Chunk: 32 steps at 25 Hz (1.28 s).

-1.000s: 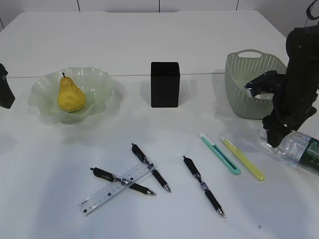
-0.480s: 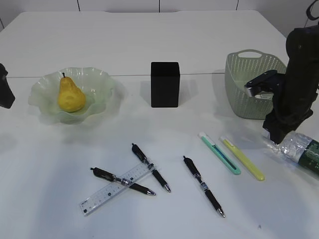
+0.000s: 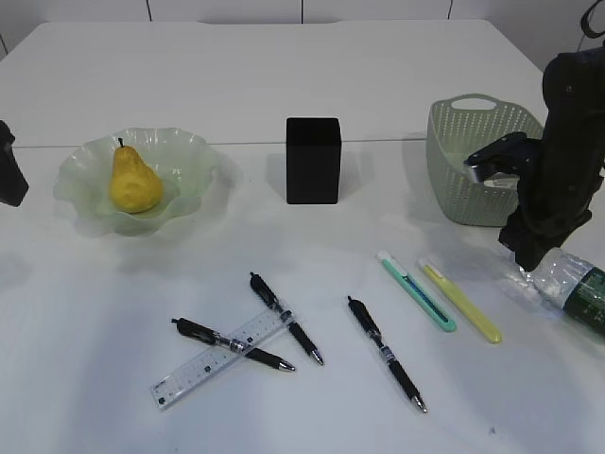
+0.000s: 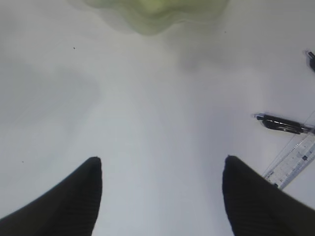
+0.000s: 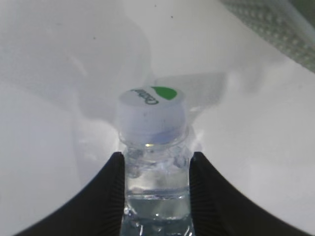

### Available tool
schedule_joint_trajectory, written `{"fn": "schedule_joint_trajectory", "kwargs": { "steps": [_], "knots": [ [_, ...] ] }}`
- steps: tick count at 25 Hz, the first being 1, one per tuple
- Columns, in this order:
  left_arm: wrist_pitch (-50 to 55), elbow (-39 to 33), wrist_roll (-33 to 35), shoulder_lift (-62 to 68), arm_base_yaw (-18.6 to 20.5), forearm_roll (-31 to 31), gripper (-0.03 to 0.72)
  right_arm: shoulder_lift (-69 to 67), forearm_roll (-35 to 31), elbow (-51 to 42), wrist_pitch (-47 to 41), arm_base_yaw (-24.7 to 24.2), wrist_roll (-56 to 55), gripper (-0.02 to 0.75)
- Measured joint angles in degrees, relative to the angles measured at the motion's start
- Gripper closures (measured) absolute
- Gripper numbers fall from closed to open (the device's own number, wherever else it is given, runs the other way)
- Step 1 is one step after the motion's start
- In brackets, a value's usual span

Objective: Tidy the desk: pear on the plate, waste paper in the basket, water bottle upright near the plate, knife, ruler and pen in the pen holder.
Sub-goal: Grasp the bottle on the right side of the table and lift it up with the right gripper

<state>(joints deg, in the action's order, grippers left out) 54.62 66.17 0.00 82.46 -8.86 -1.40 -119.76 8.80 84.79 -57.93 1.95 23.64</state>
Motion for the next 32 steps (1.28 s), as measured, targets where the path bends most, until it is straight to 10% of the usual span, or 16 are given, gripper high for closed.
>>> {"fn": "schedule_joint_trajectory", "kwargs": {
  "steps": [32],
  "knots": [
    [0.65,0.00,0.00,0.00,0.00,0.00,0.151,10.86,-9.51,-0.11,-3.08,0.00,-0.64,0.563]
  ]
}}
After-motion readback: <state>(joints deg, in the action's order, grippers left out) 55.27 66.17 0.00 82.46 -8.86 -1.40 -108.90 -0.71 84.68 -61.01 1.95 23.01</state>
